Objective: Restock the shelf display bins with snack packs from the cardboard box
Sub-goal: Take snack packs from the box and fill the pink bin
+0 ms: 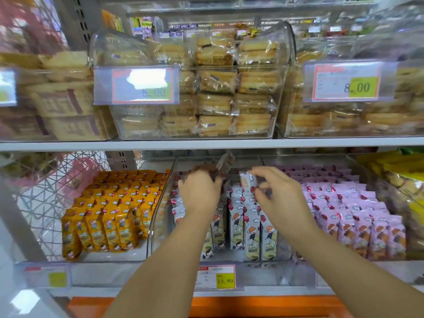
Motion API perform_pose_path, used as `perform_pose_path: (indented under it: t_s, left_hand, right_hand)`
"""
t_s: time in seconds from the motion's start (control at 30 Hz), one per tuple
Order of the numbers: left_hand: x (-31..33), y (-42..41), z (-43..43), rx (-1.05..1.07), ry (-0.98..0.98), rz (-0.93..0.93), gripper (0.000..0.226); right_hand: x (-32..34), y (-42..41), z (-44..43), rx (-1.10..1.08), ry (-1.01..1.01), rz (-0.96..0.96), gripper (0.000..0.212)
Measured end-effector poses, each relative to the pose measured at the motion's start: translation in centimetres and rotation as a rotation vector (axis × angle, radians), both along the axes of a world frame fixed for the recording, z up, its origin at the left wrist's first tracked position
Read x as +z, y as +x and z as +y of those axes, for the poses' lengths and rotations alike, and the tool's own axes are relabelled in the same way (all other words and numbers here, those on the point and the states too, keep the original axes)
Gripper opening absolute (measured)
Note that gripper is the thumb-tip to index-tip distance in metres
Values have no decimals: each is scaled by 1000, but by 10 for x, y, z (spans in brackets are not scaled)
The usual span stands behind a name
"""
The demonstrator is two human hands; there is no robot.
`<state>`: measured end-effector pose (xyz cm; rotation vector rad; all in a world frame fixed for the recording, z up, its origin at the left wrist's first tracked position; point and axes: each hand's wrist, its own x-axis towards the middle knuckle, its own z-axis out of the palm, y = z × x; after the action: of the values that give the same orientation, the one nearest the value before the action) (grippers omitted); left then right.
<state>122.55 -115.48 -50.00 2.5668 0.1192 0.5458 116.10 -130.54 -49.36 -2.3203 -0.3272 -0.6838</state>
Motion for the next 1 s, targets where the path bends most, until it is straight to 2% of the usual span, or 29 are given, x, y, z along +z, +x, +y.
perform_pose_path:
  t_s: [0.17,0.27,0.47,0.6,0.67,0.73,0.8,0.9,1.0]
  left_hand:
    - [0,-2,-6,28,70,81,24]
    - [-2,-2,-8,52,50,70,22]
    - [-2,-4,-8,-48,28,70,14]
    - [-6,-8,-2,-133,-139,3,19]
    - [-8,-15,5,-221,-294,10,22]
    - [-12,-22,14,-283,-343,21,20]
    - [-16,-28,24,-317,-331,57,19]
    - [-20,-32,36,-364,-286,125,19]
    - [-22,-34,44,-390,-251,143,22]
  right_hand:
    - [5,-14,-1,47,21,-2,30]
    - [8,-21,-7,43,85,22,42]
    - [11,-30,-12,30,256,57,35]
    - [18,-34,-7,122,402,132,35]
    - [15,-29,-1,124,321,222,33]
    - [9,-19,5,53,150,302,25]
    - [3,-10,14,-32,-115,334,31]
    - [-4,3,25,-168,-488,264,42]
    - [-8,9,33,-193,-789,341,48]
